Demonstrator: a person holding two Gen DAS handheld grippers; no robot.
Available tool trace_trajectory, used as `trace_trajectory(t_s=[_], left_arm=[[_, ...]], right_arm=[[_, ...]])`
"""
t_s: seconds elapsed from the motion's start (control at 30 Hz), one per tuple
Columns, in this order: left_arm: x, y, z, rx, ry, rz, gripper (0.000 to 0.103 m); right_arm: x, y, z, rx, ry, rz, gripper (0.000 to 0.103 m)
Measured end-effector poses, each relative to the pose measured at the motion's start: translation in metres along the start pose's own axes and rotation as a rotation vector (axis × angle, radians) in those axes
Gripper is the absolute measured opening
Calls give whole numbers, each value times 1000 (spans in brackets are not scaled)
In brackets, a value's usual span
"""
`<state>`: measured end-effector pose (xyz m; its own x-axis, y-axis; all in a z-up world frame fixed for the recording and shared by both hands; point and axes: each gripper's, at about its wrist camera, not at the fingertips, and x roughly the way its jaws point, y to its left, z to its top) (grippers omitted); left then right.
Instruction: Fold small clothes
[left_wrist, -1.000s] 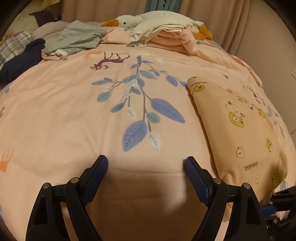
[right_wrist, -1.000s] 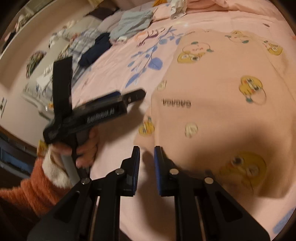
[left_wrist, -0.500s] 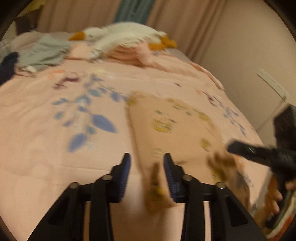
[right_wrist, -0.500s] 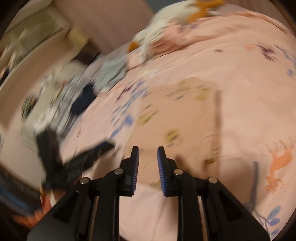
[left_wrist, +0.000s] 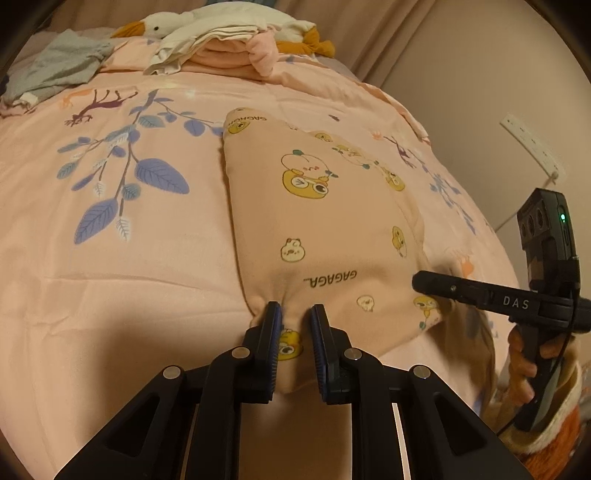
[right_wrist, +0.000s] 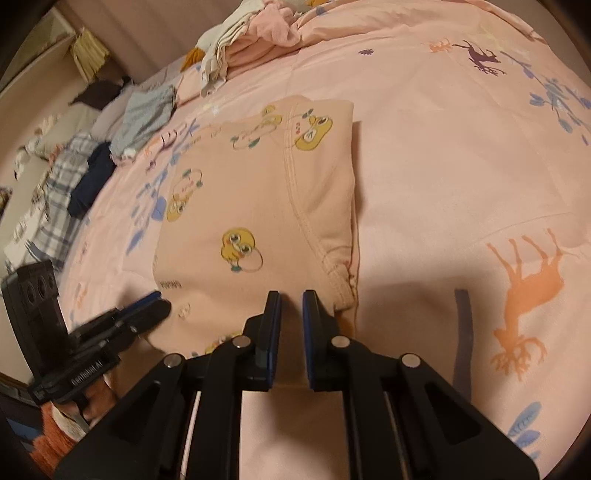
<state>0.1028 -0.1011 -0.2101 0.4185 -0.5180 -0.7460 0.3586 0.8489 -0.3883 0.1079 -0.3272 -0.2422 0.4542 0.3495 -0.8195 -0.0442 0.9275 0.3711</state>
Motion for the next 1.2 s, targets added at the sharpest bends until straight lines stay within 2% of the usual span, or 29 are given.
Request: trace_trajectory(t_s=[0.13, 0.27, 0.43, 0.63, 0.97, 1.07, 1.13, 1.17, 1.2], left_arm=[[0, -9, -4, 82, -10, 50, 19], [2, -13, -7, 122, -20, 82, 19], [3, -7, -9, 118, -27, 52, 19], [0, -2, -11, 95, -35, 11, 19], [0, -10, -15, 139, -63, 60, 19], [-1, -7, -15, 128, -68, 40, 19], [-1, -3, -14, 102, -66, 9, 22], [-1, 0, -13, 86, -63, -9, 22], [-1, 1, -13, 75, -61, -20, 23]], right_arm=[[6, 5, 0, -34, 18, -47, 10], [7, 11, -2, -51, 11, -72, 13], [8, 19, -5, -124, -2, -114, 13], [6, 16, -9, -147, -27, -95, 13], [6, 19, -10, -136, -28, -94, 14], [4, 23, -6, -141, -13, -93, 18], [-3, 25, 0, -112, -35, -91, 20], [-9, 26, 3, -99, -70, -86, 27], [-16, 28, 7, -91, -114, -71, 39]])
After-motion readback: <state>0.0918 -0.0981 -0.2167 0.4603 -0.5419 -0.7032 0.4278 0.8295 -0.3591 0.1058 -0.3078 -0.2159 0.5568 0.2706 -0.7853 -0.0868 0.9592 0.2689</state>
